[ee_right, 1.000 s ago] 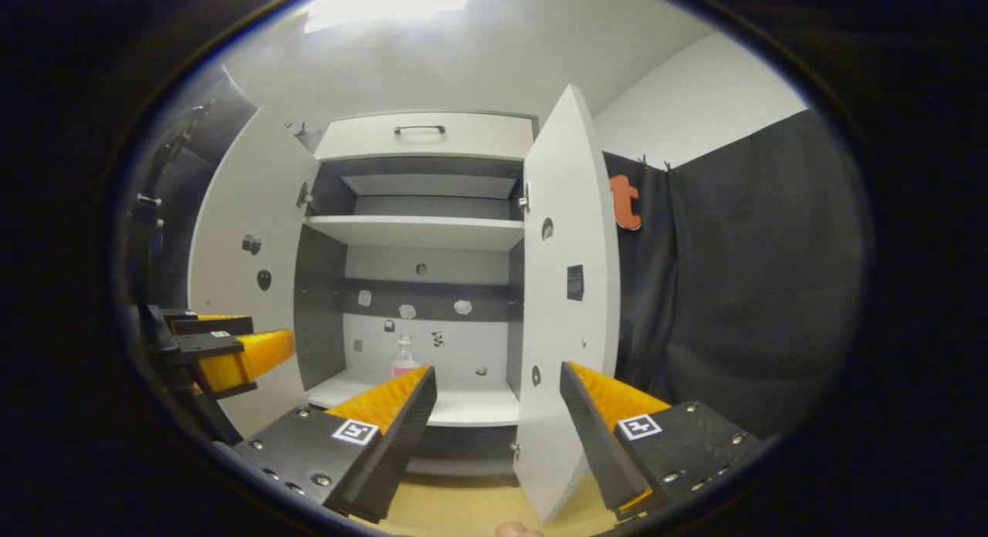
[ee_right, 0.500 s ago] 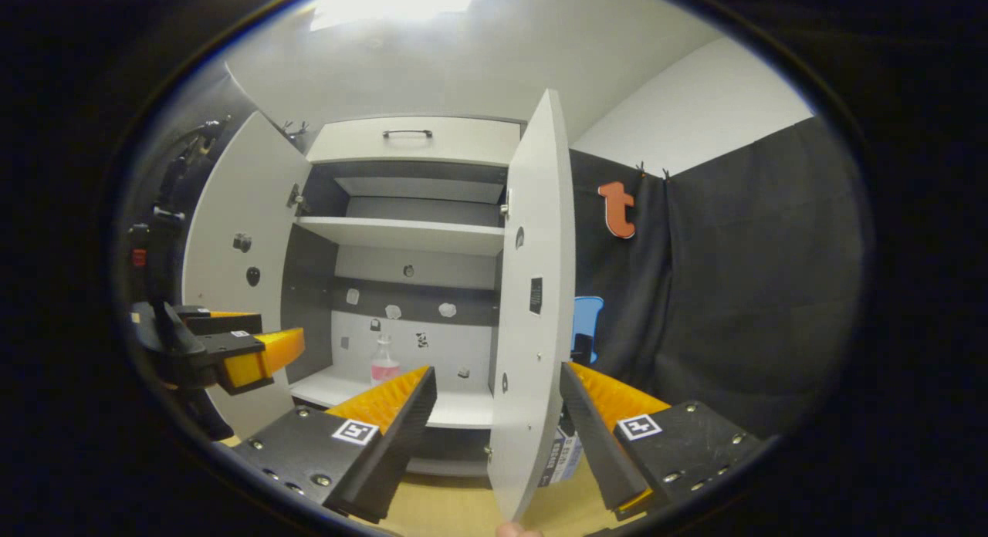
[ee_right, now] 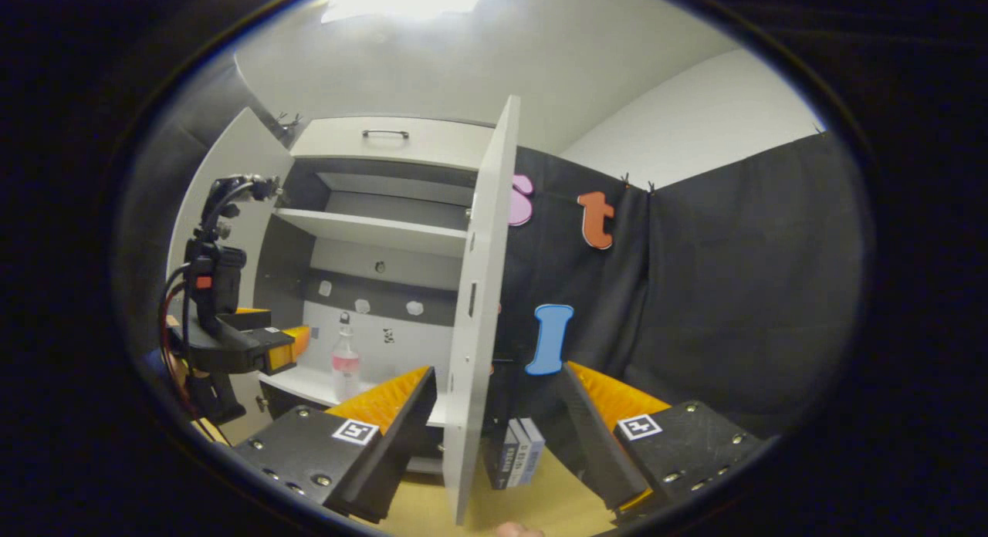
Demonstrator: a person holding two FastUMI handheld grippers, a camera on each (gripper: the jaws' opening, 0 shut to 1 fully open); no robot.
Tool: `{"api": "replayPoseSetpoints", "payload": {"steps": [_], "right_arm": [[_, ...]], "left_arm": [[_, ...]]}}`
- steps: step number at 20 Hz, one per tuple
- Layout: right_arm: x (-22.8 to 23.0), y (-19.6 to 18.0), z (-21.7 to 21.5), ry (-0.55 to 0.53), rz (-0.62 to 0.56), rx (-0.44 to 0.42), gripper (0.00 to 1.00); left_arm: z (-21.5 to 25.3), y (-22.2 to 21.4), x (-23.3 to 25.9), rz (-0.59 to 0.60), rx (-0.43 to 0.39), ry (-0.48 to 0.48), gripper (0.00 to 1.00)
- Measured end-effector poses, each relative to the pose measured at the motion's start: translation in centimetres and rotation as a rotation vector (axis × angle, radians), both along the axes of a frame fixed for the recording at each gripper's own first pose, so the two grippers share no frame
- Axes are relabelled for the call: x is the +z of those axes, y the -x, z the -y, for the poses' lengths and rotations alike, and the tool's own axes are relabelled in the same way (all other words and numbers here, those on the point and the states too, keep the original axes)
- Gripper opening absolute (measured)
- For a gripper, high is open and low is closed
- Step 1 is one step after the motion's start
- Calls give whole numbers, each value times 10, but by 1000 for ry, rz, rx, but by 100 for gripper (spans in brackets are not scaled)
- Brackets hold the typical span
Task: Grasp the bottle in the cabinet with the left hand and place it on the coaster, then close the right door with the right hand and the left door with the left hand.
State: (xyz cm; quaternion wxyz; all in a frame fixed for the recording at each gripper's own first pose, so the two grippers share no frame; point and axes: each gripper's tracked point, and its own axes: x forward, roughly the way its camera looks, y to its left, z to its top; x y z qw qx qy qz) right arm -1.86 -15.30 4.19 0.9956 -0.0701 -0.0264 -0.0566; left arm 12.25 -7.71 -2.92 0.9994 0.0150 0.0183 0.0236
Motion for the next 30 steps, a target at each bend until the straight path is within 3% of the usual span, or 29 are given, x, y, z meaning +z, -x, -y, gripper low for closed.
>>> {"api": "replayPoseSetpoints", "payload": {"steps": [1, 9, 12, 19, 21, 22, 23, 26, 29, 30], "right_arm": [[0, 0, 8, 4, 2, -15, 94], [-3, 1, 56, 50, 16, -149, 97], [-8, 4, 70, 49, 18, -211, 94], [-33, 7, 97, 17, -43, -331, 97], [-38, 6, 96, 24, -55, -333, 94], [-39, 6, 95, 33, -57, -331, 97], [-39, 3, 92, 42, -59, -326, 97], [-38, 0, 86, 45, -56, -304, 97], [-36, -4, 85, 29, -45, -276, 97], [-36, -5, 84, 24, -41, -266, 97]], "left_arm": [[0, -10, -6, -11, -3, 8, 95], [-11, -91, -40, -87, 14, -6, 96], [-15, -117, -53, -127, 23, 6, 96], [-23, -174, -64, -177, 30, -3, 95], [-24, -184, -68, -189, 32, -17, 78], [-25, -185, -66, -186, 29, -25, 53], [-23, -186, -63, -177, 22, -29, 53], [-16, -178, -60, -178, -4, -19, 35], [-7, -164, -56, -167, -67, -19, 38], [-4, -158, -54, -159, -87, -24, 34]]}}
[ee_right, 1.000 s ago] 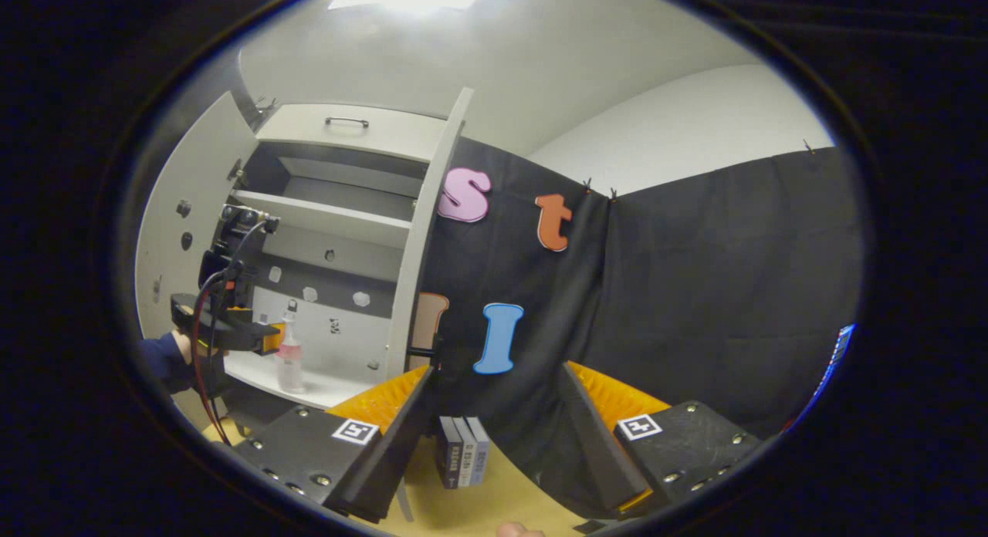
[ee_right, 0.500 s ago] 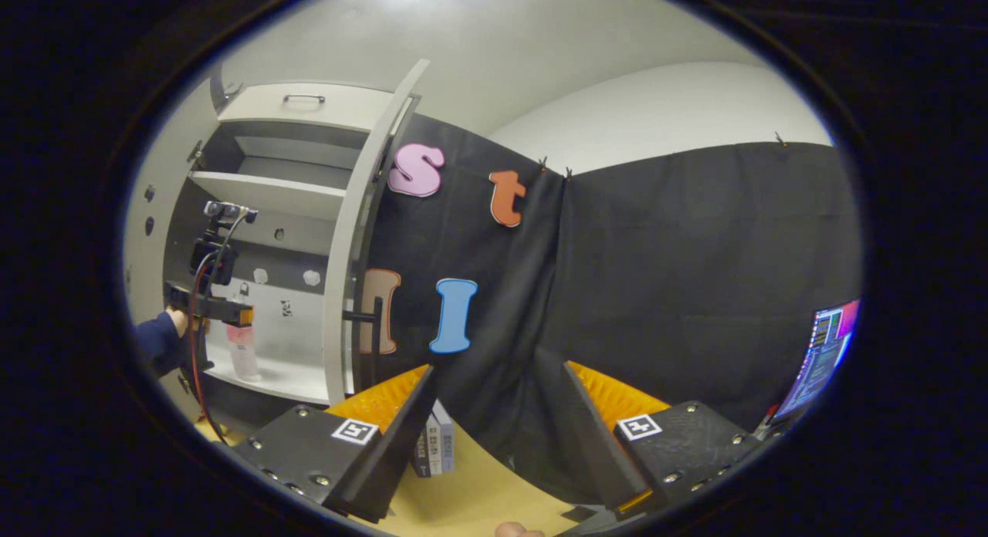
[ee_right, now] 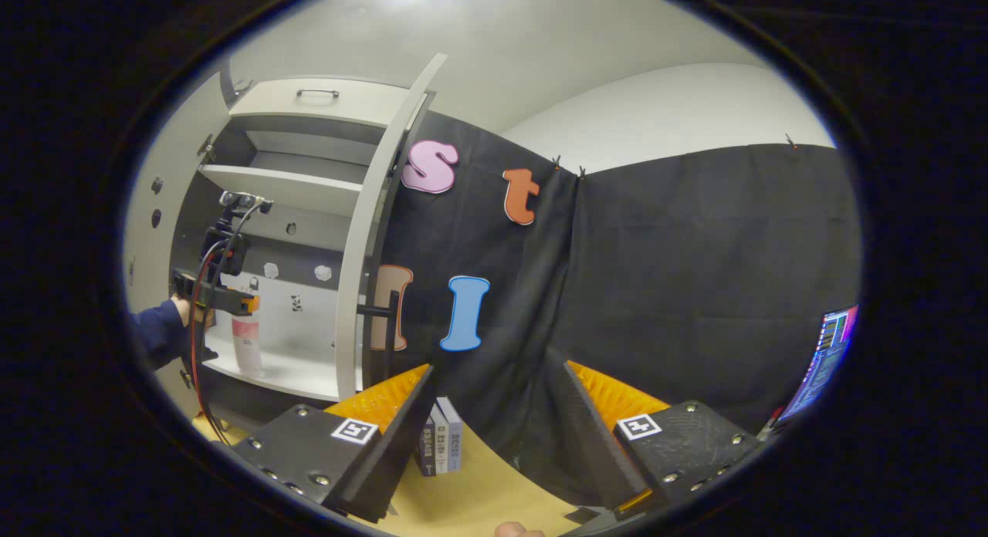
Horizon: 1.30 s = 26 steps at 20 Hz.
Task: Grasp the bottle in the cabinet with the left hand and place it on the coaster, then close the right door with the right hand and the left door with the left hand.
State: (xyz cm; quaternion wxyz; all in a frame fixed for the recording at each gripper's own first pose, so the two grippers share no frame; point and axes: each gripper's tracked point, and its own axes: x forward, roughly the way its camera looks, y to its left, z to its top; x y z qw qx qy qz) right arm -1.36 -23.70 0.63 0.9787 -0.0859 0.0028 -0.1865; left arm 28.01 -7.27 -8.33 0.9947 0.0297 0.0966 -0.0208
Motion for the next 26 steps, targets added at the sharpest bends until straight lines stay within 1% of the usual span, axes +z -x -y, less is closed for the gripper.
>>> {"api": "replayPoseSetpoints", "payload": {"steps": [4, 7, 8, 9, 11, 12, 15, 16, 17, 18, 19, 20, 24, 25, 26], "right_arm": [[-1, 5, -3, -20, 8, 45, 97], [-3, 6, -8, -27, 3, 84, 97], [-4, 7, -11, -30, 0, 101, 97], [-5, 8, -15, -33, -3, 118, 97], [-5, 8, -21, -40, -2, 153, 97], [-4, 8, -26, -42, 0, 170, 94], [-1, 8, -38, -40, 6, 216, 94], [0, 8, -44, -42, 11, 230, 97], [1, 8, -49, -46, 15, 243, 94], [2, 9, -54, -50, 19, 256, 97], [3, 10, -58, -53, 21, 268, 97], [4, 12, -62, -54, 22, 280, 97], [3, 17, -70, -48, 18, 305, 97], [3, 19, -71, -48, 18, 309, 97], [3, 20, -71, -48, 17, 311, 97]], "left_arm": [[5, 37, 19, 59, -50, -39, 34], [13, 78, 29, 96, -89, -23, 34], [15, 94, 28, 100, -98, -19, 31], [15, 108, 26, 99, -104, -18, 34], [15, 136, 17, 89, -111, -18, 34], [14, 149, 10, 85, -116, -16, 34], [15, 186, -26, 28, -140, 14, 34], [15, 198, -42, -1, -145, 35, 34], [15, 210, -57, -28, -150, 55, 34], [17, 222, -74, -56, -155, 78, 31], [18, 232, -91, -87, -159, 101, 31], [19, 244, -110, -116, -159, 124, 34], [28, 280, -177, -222, -160, 192, 34], [30, 290, -193, -250, -157, 215, 36], [30, 297, -208, -266, -147, 232, 35]]}}
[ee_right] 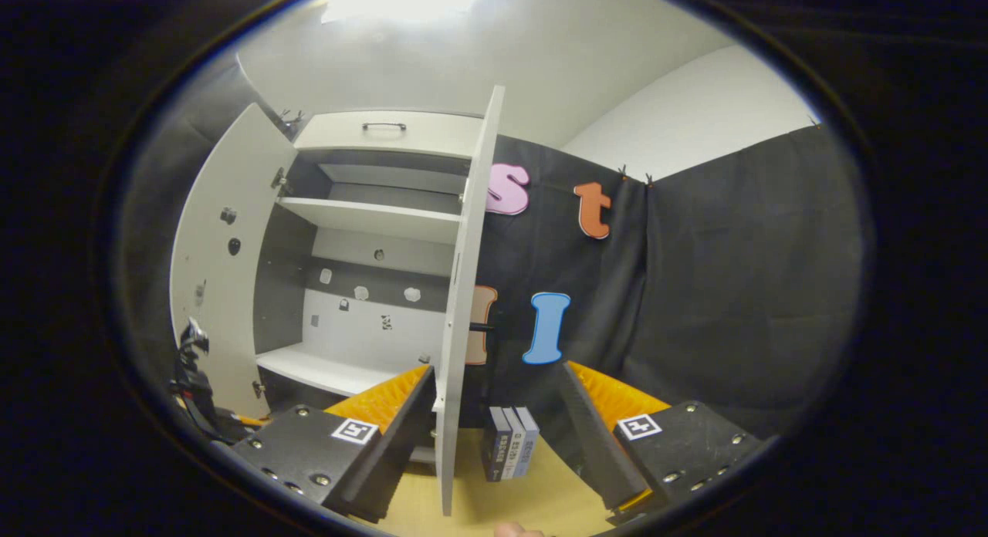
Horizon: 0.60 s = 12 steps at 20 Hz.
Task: Grasp the bottle in the cabinet with the left hand and place it on the coaster, then close the right door with the right hand and the left door with the left hand.
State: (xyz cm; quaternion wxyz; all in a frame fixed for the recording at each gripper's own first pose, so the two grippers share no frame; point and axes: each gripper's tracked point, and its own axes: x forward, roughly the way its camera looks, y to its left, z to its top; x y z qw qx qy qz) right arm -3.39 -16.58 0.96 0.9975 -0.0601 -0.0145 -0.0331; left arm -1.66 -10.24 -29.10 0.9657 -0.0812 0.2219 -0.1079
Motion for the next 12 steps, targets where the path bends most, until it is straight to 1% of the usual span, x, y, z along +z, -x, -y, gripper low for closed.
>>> {"api": "replayPoseSetpoints", "payload": {"steps": [3, 5, 6, 7, 8, 9, 10, 12], "right_arm": [[0, 5, 2, 7, -2, -4, 97], [0, 7, 4, 10, -5, -9, 97], [0, 8, 5, 15, -6, -13, 97], [1, 9, 6, 20, -5, -17, 94], [1, 9, 5, 24, -4, -21, 94], [0, 9, 5, 27, -5, -23, 94], [1, 10, 5, 29, -4, -25, 97], [-1, 10, 6, 33, -4, -30, 97]], "left_arm": [[-5, 20, -46, -104, 31, -9, 34], [-6, 29, -65, -151, 40, -13, 35], [-6, 33, -75, -174, 45, -15, 38], [-5, 34, -81, -185, 49, -14, 38], [-5, 35, -84, -186, 59, -10, 35], [-5, 34, -85, -176, 68, 0, 35], [-4, 31, -86, -160, 77, 6, 35], [-5, 27, -91, -142, 91, -16, 36]]}}
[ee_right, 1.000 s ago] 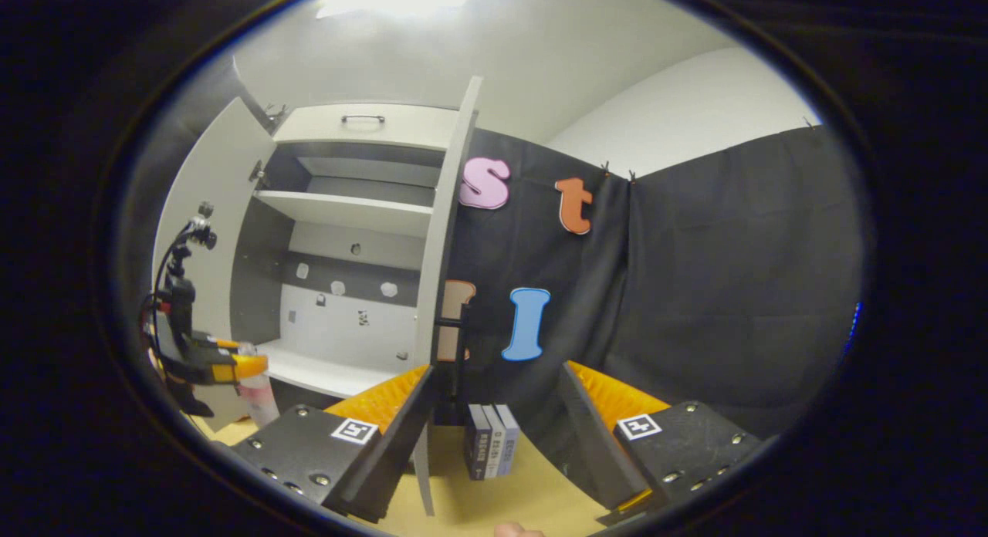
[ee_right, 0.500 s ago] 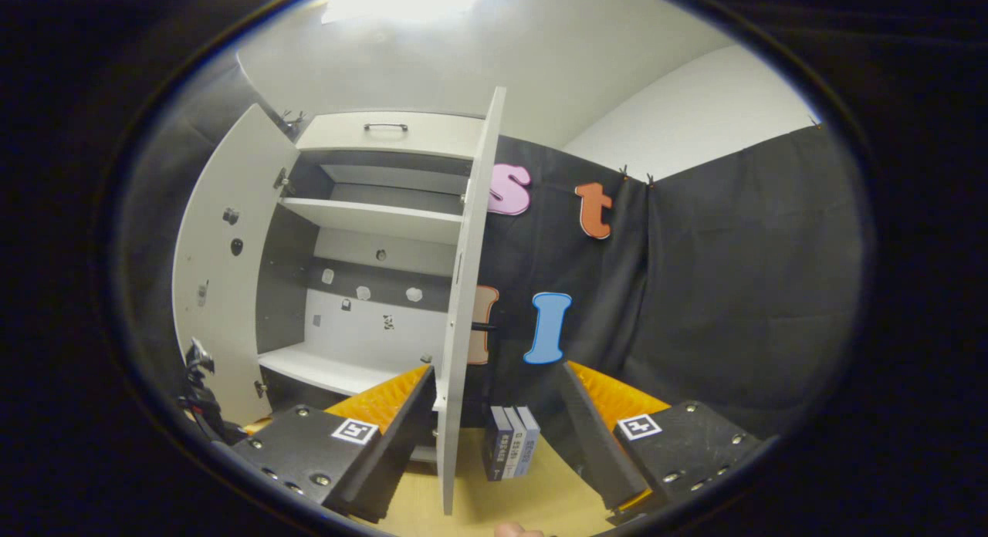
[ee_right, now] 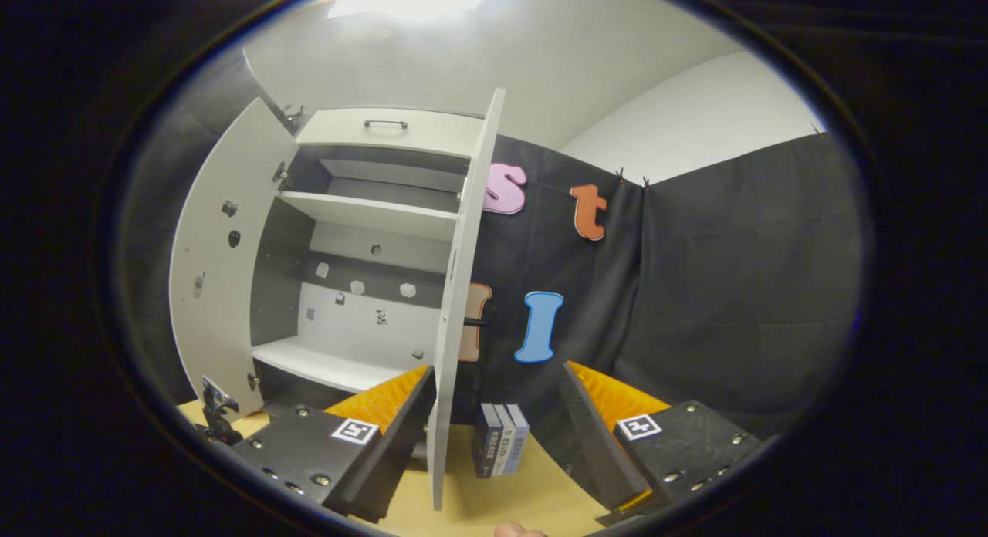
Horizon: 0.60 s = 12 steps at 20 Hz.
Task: Grasp the bottle in the cabinet with the left hand and place it on the coaster, then close the right door with the right hand and the left door with the left hand.
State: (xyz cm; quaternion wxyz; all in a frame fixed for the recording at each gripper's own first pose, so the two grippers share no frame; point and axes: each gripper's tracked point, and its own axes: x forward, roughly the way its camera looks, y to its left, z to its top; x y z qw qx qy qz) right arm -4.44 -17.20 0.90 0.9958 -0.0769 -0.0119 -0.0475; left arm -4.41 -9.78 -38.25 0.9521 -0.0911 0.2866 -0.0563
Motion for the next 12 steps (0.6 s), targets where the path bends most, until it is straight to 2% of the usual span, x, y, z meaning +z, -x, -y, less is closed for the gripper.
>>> {"api": "replayPoseSetpoints", "payload": {"steps": [2, 3, 7, 10, 12], "right_arm": [[-1, 0, 1, 7, -2, -5, 97], [-2, 1, 2, 11, -3, -7, 94], [-6, -3, 2, 17, -10, -7, 97], [-8, -7, 0, 17, -11, -1, 97], [-11, -10, -1, 16, -15, 6, 97]], "left_arm": [[4, -2, -8, -9, -6, -16, 39], [5, -2, -9, -6, -9, -20, 36], [9, -1, -6, 10, -15, -13, 40], [10, 5, -3, 1, -11, -1, 51], [11, 6, 0, 3, -24, -9, 51]]}}
